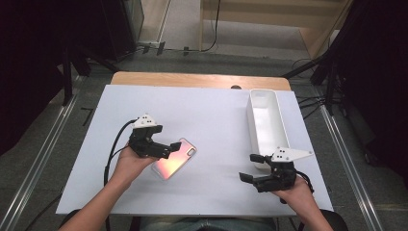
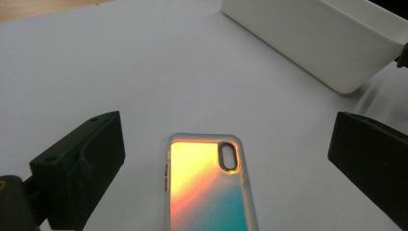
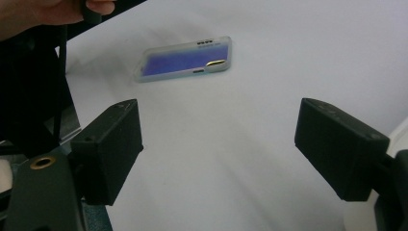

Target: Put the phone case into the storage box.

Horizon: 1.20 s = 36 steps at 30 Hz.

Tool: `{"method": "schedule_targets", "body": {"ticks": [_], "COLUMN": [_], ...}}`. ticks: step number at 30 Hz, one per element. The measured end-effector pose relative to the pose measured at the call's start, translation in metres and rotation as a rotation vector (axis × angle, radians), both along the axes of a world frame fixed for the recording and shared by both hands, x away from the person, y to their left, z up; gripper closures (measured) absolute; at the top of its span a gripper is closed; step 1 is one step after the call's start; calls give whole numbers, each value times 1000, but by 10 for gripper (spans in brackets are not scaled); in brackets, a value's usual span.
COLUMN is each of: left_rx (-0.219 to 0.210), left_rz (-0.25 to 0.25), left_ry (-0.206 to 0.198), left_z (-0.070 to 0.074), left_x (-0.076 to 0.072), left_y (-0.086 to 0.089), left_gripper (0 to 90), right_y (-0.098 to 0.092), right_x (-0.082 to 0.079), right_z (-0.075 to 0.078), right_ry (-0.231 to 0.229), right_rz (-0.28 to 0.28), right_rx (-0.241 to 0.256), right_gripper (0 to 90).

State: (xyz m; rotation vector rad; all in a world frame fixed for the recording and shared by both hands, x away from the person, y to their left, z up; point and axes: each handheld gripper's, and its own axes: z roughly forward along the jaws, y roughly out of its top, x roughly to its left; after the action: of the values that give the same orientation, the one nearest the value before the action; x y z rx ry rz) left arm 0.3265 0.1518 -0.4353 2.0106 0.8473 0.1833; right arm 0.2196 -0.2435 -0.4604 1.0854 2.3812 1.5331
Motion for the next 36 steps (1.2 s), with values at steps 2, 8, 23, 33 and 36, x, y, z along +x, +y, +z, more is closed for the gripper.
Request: {"method": "schedule_targets", "body": {"ticks": [2, 8, 23, 33, 36], "left_rx": [2, 17, 35, 73, 90], "left_rz": [5, 18, 50, 54, 64], "left_ry": [-5, 5, -29, 1, -3], "left_z": [-3, -14, -29, -42, -46], "left_x": [-1, -4, -10, -12, -13], "left_y": [-1, -2, 1, -4, -6], "left_gripper": [0, 2, 28, 28, 28], "right_y": [0, 1, 3, 4, 5], "right_x": [1, 1, 3, 4, 4], "right_z": [0, 0, 1, 1, 1], "right_ry": [-6, -2, -5, 0, 1], "right_rz": [3, 9, 18, 22, 24], "right_rx": [-4, 0, 0, 1, 1], "right_gripper": [154, 154, 154, 154, 154]}}
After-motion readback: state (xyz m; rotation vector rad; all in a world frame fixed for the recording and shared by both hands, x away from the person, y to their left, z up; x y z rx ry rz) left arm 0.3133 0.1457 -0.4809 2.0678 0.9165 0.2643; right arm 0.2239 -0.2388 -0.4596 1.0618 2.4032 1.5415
